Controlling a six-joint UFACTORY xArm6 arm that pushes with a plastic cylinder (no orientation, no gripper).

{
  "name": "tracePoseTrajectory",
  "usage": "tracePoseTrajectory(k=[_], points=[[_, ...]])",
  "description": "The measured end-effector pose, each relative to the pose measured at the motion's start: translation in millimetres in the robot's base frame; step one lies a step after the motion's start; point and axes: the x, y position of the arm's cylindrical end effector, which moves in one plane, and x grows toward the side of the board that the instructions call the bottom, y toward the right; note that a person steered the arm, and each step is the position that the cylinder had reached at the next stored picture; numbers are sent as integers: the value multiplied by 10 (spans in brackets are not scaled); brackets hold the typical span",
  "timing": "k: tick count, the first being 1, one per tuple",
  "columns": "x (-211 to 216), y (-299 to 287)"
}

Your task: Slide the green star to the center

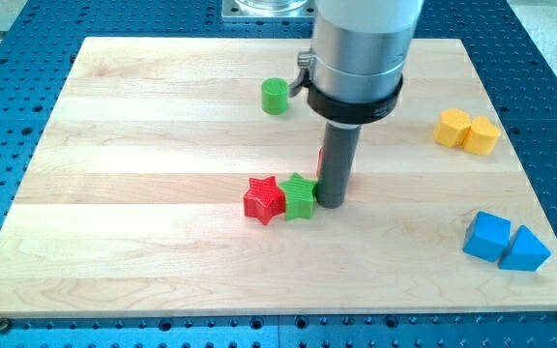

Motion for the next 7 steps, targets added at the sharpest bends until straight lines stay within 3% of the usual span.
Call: tracePoseTrajectory(k=[2, 4, 7], points=[[297, 125], [645, -162], [-618, -251]])
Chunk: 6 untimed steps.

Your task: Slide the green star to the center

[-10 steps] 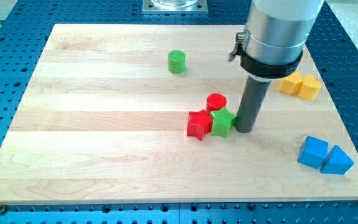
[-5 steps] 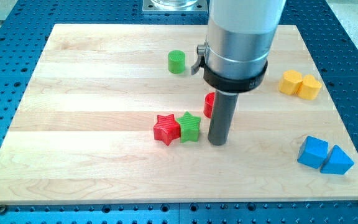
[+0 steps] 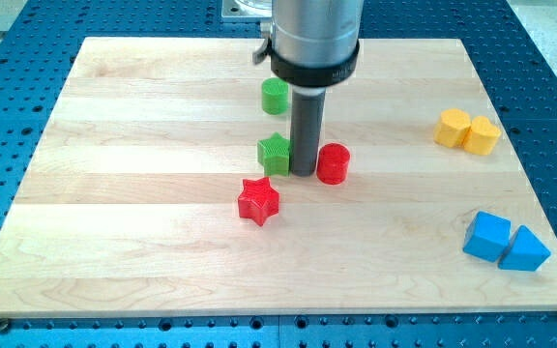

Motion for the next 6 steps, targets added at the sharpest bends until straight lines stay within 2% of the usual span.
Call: tracePoseTrajectory(k=[2, 3, 4, 5, 6], points=[[-594, 18], [-720, 342], [-1141, 515], [-1767, 424], [-1951, 152]])
